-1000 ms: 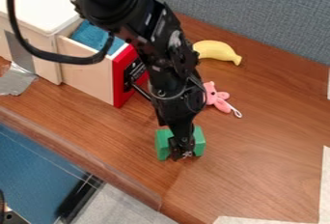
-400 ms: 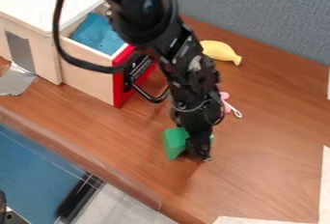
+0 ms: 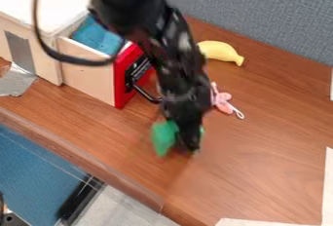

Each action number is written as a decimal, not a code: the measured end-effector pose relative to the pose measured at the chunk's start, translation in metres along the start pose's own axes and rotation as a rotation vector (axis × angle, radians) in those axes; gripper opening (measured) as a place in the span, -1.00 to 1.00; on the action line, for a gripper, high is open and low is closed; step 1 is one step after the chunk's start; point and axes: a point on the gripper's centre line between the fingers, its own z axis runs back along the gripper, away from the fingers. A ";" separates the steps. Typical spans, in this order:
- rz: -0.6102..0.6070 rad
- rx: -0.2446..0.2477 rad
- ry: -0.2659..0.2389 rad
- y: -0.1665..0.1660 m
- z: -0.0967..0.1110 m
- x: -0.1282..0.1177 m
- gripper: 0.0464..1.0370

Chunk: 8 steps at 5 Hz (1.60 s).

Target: Put the green thing into drawer

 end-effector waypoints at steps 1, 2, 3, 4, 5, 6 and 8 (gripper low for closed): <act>0.037 -0.017 -0.022 0.012 0.026 -0.003 0.10; 0.100 -0.040 -0.045 0.031 0.049 -0.009 0.10; 0.137 -0.046 -0.054 0.044 0.058 -0.012 0.10; 0.183 -0.027 -0.087 0.067 0.073 -0.007 0.10; 0.239 -0.028 -0.102 0.088 0.081 -0.005 0.10; 0.301 -0.017 -0.117 0.109 0.092 -0.003 0.10; 0.395 0.004 -0.101 0.140 0.092 -0.012 0.10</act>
